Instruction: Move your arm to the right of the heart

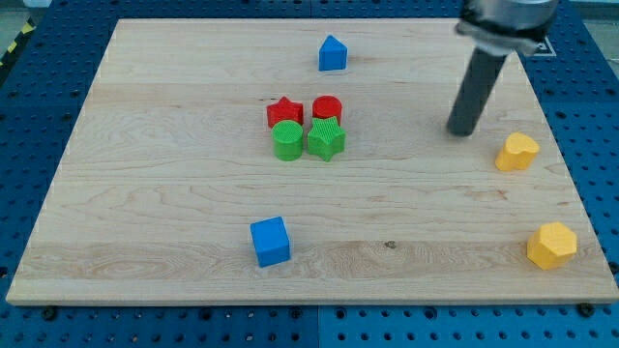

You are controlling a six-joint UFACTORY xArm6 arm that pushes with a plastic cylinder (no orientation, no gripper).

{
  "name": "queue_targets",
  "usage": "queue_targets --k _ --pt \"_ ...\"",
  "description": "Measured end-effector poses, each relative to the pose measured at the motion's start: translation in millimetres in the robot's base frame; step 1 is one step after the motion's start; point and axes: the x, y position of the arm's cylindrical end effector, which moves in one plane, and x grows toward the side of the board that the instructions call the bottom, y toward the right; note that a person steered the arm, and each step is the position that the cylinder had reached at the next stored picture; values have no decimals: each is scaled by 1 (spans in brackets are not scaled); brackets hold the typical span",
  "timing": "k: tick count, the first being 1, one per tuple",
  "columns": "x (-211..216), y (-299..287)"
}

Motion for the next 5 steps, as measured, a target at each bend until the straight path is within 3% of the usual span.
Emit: queue_targets --k 1,2,3,5 --pt "-31 72" --pt "-12 129" --pt "30 121" --pt "75 5"
